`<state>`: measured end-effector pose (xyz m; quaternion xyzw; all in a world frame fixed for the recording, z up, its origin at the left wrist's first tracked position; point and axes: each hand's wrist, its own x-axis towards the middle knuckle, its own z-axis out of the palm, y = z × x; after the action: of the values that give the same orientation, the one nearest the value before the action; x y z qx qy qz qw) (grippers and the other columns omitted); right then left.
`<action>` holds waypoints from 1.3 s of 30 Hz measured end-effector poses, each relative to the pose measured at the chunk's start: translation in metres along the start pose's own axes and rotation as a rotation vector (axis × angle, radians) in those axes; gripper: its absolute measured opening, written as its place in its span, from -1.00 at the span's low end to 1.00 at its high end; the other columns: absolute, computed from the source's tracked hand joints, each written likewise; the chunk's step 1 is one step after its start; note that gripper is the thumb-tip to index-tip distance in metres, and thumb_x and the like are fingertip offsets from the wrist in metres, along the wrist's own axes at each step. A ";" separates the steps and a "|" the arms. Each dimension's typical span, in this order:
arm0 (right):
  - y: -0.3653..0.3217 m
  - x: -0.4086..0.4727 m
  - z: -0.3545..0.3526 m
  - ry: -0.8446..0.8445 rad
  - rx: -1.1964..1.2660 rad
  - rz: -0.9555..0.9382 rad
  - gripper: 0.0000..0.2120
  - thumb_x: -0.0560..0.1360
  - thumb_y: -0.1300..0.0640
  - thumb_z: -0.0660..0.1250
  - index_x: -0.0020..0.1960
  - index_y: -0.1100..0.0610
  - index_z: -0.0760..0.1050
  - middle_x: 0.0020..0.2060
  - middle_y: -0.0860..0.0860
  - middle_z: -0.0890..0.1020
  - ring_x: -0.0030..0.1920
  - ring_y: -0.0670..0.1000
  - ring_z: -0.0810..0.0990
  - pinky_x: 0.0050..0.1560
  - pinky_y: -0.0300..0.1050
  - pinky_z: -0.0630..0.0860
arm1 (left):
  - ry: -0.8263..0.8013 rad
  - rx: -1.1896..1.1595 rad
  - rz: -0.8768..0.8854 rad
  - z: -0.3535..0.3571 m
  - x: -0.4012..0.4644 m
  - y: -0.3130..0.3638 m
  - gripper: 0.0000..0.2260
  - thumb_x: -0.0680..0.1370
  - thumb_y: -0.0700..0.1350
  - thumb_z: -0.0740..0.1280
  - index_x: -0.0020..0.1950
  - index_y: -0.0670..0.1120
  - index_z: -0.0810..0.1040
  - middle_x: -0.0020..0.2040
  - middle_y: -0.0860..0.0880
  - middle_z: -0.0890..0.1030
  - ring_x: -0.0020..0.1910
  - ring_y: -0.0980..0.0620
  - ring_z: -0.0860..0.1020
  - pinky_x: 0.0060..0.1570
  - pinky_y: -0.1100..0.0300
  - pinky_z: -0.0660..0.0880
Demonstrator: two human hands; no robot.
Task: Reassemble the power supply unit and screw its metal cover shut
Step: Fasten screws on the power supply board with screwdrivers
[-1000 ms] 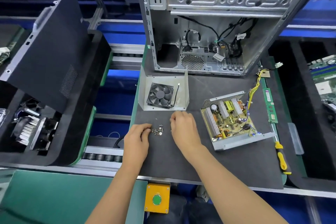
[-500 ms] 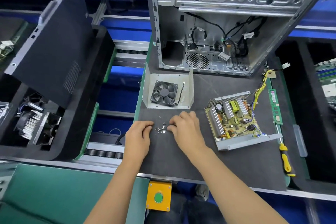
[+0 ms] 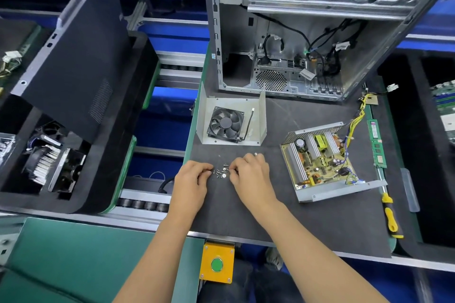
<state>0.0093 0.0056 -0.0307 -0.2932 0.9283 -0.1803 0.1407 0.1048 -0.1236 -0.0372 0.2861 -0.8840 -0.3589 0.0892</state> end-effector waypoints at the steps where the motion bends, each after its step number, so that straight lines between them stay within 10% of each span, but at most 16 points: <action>1: 0.000 0.000 0.000 -0.002 -0.004 0.009 -0.79 0.63 0.05 0.22 0.16 0.04 0.59 0.06 0.01 0.55 0.18 0.12 0.39 0.11 -0.04 0.36 | -0.001 0.006 -0.001 0.000 0.000 -0.001 -0.86 0.57 -0.29 0.38 0.07 -0.14 0.69 -0.02 0.00 0.59 -0.03 0.02 0.55 0.12 0.19 0.47; 13: 0.021 0.000 -0.008 0.202 0.111 0.132 -0.81 0.62 0.22 0.28 0.16 0.23 0.60 0.04 0.18 0.53 0.03 0.17 0.48 0.09 0.07 0.45 | -0.005 0.054 0.104 0.004 0.004 -0.006 -0.93 0.52 -0.23 0.47 -0.02 -0.16 0.71 -0.12 -0.05 0.58 -0.08 -0.04 0.54 0.02 0.12 0.50; 22: 0.028 0.018 -0.014 0.219 0.099 0.165 -0.87 0.62 0.22 0.27 0.10 0.26 0.53 -0.01 0.18 0.55 -0.04 0.17 0.52 -0.07 -0.04 0.42 | 0.048 -0.107 -0.078 -0.002 0.000 -0.008 -0.94 0.59 -0.12 0.39 -0.04 0.03 0.63 -0.11 0.15 0.59 -0.10 0.24 0.53 -0.12 0.46 0.39; 30: 0.037 -0.005 -0.026 0.221 0.043 0.173 -0.87 0.60 0.25 0.28 0.05 0.25 0.59 -0.07 0.19 0.57 -0.09 0.20 0.55 -0.12 0.04 0.45 | -0.131 0.014 0.435 0.031 -0.027 0.030 -0.96 0.50 -0.21 0.49 -0.08 -0.15 0.67 -0.16 -0.03 0.61 -0.14 0.00 0.55 -0.04 0.18 0.48; 39: 0.051 -0.058 -0.023 0.116 0.148 0.055 -0.90 0.53 0.30 0.39 0.03 0.23 0.64 -0.10 0.13 0.60 -0.08 0.13 0.58 -0.01 0.04 0.55 | -0.104 0.060 0.469 0.058 -0.032 0.036 -0.94 0.49 -0.19 0.51 -0.08 -0.16 0.69 -0.20 -0.07 0.56 -0.18 -0.05 0.55 -0.16 0.06 0.57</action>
<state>0.0219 0.0848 -0.0222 -0.2456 0.9267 -0.2613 0.1127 0.0943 -0.0505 -0.0526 0.0568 -0.9399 -0.3162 0.1156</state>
